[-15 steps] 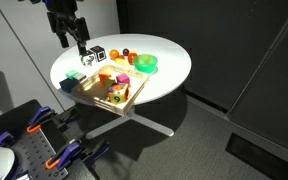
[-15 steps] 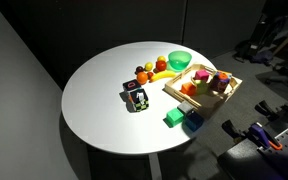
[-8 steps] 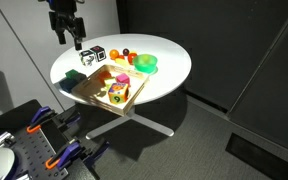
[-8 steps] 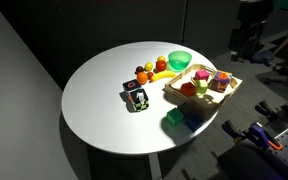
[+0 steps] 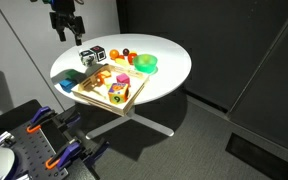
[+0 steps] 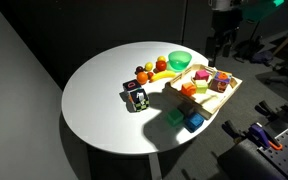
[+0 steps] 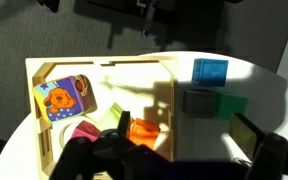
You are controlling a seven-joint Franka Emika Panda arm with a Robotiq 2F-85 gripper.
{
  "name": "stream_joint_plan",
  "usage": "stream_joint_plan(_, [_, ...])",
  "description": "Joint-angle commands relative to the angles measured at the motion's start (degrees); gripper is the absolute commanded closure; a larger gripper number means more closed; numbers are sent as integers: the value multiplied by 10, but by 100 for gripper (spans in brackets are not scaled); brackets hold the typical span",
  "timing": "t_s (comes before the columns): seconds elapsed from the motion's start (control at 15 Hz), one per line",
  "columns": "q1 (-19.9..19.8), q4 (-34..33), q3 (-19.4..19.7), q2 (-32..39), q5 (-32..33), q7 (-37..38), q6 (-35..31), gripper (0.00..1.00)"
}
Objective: Pick up the lime green block and put it in the tray
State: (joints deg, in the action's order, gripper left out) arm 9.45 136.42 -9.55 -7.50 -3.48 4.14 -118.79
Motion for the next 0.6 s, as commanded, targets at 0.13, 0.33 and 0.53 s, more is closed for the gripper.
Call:
stream_joint_plan(0.13, [6, -5, -7, 15, 0, 3, -18, 0])
stream_joint_plan(0.33, [6, -7, -8, 20, 1, 9, -22, 0])
stream_joint_plan(0.53, [6, -8, -8, 20, 1, 9, -22, 0])
